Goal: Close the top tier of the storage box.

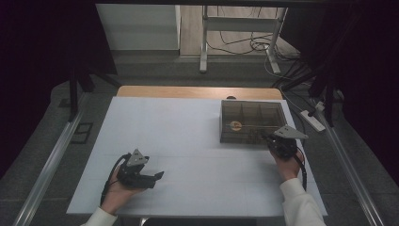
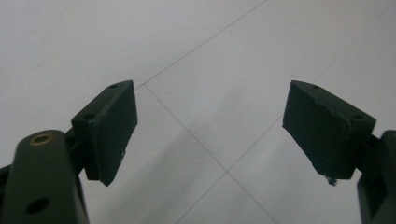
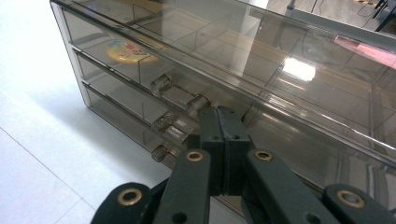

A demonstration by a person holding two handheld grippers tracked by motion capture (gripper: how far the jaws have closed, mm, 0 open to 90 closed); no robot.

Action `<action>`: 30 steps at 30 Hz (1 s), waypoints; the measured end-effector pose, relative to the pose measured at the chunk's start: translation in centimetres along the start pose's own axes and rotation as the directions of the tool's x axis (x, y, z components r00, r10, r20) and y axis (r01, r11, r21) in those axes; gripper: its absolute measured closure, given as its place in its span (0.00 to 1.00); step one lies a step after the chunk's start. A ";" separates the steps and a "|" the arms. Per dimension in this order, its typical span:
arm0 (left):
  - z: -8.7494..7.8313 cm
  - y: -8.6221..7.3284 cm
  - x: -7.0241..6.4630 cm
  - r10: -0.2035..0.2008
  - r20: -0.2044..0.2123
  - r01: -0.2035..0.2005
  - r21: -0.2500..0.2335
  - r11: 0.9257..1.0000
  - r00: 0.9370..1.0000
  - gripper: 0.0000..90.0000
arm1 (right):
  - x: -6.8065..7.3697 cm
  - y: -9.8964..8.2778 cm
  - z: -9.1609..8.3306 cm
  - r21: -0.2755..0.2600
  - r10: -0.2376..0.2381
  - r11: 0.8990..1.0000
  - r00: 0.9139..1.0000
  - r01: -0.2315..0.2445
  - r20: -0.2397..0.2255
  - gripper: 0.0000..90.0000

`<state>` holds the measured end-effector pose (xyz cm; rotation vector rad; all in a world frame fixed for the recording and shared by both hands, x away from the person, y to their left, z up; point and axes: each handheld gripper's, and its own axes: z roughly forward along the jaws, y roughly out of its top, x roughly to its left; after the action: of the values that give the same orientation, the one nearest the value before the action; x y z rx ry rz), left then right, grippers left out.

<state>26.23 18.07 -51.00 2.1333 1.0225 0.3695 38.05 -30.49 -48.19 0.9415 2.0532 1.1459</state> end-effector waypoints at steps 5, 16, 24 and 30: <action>-0.1 0.0 0.0 0.000 -0.001 0.000 -0.003 1.000 1.000 0.20 | 0.3 0.1 -0.3 0.003 -0.013 1.000 1.000 0.013 -0.003 0.99; -0.1 -0.1 0.1 -0.004 -0.007 0.004 -0.006 1.000 1.000 0.20 | 0.8 0.2 -1.3 -0.008 -0.001 1.000 0.998 0.000 -0.063 0.67; -0.2 -0.1 0.1 -0.009 -0.016 0.008 -0.012 1.000 1.000 0.20 | 2.2 -0.2 -2.3 0.021 -0.007 1.000 0.992 0.010 -0.130 0.37; -0.2 -0.2 0.2 -0.017 -0.025 0.017 -0.020 1.000 1.000 0.19 | 2.9 -0.8 -3.1 0.018 0.001 1.000 0.985 0.003 -0.173 0.33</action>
<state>26.10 18.42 -51.00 2.1061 1.0466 0.3981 33.77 -29.91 -47.94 0.8761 2.2046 1.2487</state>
